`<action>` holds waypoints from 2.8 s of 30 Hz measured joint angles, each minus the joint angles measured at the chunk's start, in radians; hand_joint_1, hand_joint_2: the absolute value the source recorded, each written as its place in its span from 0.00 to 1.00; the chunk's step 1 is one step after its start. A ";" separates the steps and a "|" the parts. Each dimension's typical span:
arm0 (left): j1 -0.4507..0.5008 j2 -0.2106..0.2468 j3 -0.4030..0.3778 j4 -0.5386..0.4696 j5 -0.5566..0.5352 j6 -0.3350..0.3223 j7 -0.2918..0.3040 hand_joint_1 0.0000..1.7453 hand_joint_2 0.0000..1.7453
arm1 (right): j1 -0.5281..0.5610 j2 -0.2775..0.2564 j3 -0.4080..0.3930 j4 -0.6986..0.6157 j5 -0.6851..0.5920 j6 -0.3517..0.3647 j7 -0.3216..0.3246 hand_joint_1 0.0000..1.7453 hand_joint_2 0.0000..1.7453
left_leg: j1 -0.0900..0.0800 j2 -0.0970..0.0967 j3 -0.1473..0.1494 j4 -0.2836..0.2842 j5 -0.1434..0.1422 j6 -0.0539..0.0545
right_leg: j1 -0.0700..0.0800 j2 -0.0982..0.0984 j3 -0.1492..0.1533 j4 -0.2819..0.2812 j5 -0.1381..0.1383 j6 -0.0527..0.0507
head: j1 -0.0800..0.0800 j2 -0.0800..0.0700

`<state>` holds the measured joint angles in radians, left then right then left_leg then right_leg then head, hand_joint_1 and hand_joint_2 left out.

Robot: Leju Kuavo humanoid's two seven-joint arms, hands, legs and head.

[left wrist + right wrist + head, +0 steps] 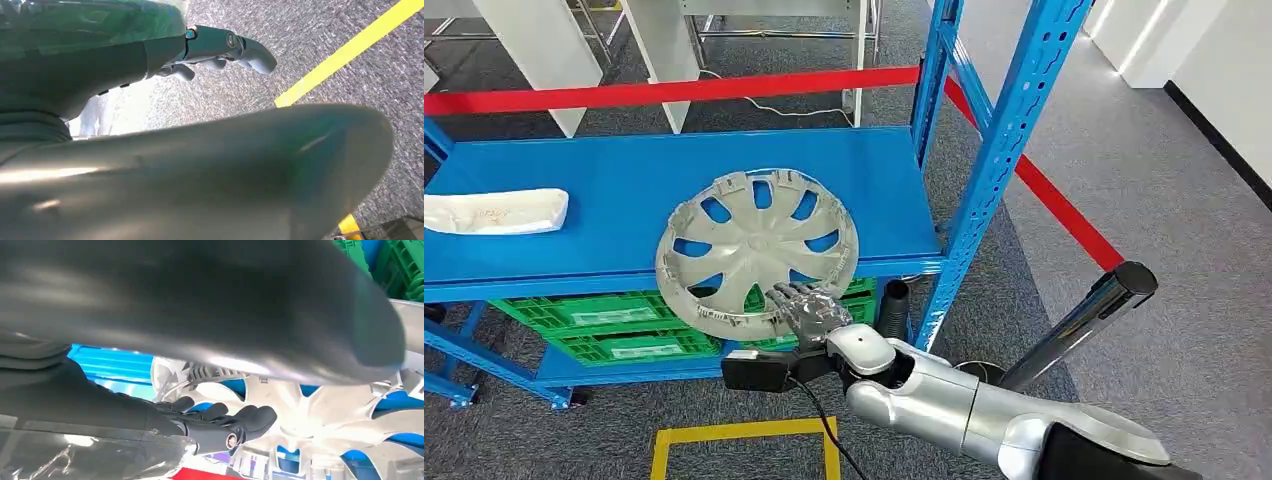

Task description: Take the parts from the cabinet and place them on the table.

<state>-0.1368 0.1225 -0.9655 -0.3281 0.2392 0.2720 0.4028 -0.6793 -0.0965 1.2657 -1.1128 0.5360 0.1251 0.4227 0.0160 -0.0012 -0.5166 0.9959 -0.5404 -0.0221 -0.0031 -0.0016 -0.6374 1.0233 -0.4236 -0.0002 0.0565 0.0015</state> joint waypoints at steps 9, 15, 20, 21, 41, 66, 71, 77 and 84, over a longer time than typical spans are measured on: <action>0.000 0.000 0.000 0.000 0.000 0.000 0.000 0.00 0.00 | 0.000 0.000 0.000 0.000 0.000 0.000 0.000 0.00 0.00 | 0.000 0.000 0.000 0.000 0.000 0.000 | 0.000 0.000 0.000 0.000 0.000 0.000 | 0.000 0.000; 0.000 0.000 0.000 0.000 0.000 0.000 0.000 0.00 0.00 | 0.000 0.000 0.000 0.000 0.000 0.000 0.000 0.00 0.00 | 0.001 0.000 0.000 0.000 0.000 0.000 | 0.001 0.000 0.000 0.000 0.000 0.000 | 0.000 0.000; 0.000 0.000 0.000 0.000 0.000 0.000 0.000 0.00 0.00 | 0.000 0.000 0.000 0.000 0.000 0.000 0.000 0.00 0.00 | 0.001 0.000 0.000 0.000 0.000 0.000 | 0.001 0.000 0.000 0.000 0.000 0.000 | 0.000 0.000; 0.000 0.000 0.000 0.000 0.000 0.000 0.000 0.00 0.00 | 0.000 0.000 0.000 0.000 0.000 0.000 0.000 0.00 0.00 | 0.001 0.000 0.000 0.000 0.000 0.000 | 0.001 0.000 0.000 0.000 0.000 0.000 | 0.000 0.000; 0.000 0.000 0.000 0.000 0.000 0.000 0.000 0.00 0.00 | 0.000 0.000 0.000 0.000 0.000 0.000 0.000 0.00 0.00 | 0.001 0.000 0.000 0.000 0.000 0.000 | 0.001 0.000 0.000 0.000 0.000 0.000 | 0.000 0.000; 0.000 0.000 0.000 0.000 0.000 0.000 0.000 0.00 0.00 | 0.000 0.000 0.000 0.000 0.000 0.000 0.000 0.00 0.00 | 0.001 0.000 0.000 0.000 0.000 0.000 | 0.001 0.000 0.000 0.000 0.000 0.000 | 0.000 0.000; 0.000 0.000 0.000 0.000 0.000 0.000 0.000 0.00 0.00 | 0.000 0.000 0.000 0.000 0.000 0.000 0.000 0.00 0.00 | 0.001 0.000 0.000 0.000 0.000 0.000 | 0.001 0.000 0.000 0.000 -0.001 -0.001 | 0.000 0.000; 0.000 0.000 0.000 0.000 0.000 0.000 0.000 0.00 0.00 | 0.000 0.000 0.000 0.000 0.000 0.000 0.000 0.00 0.00 | 0.001 0.000 0.000 0.000 0.000 0.000 | 0.001 0.000 0.000 0.000 -0.001 -0.001 | 0.000 0.000; 0.000 0.000 0.000 0.000 0.000 0.000 0.000 0.00 0.00 | 0.000 0.000 0.000 0.000 0.000 0.000 0.000 0.00 0.00 | 0.001 0.000 0.000 0.000 0.000 0.000 | 0.001 0.000 0.000 0.000 -0.001 -0.001 | 0.000 0.000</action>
<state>-0.1368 0.1225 -0.9655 -0.3281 0.2392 0.2720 0.4028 -0.6793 -0.0965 1.2654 -1.1128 0.5360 0.1251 0.4227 0.0169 -0.0012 -0.5166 0.9956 -0.5405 -0.0226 -0.0022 -0.0016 -0.6377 1.0235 -0.4243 -0.0013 0.0565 0.0015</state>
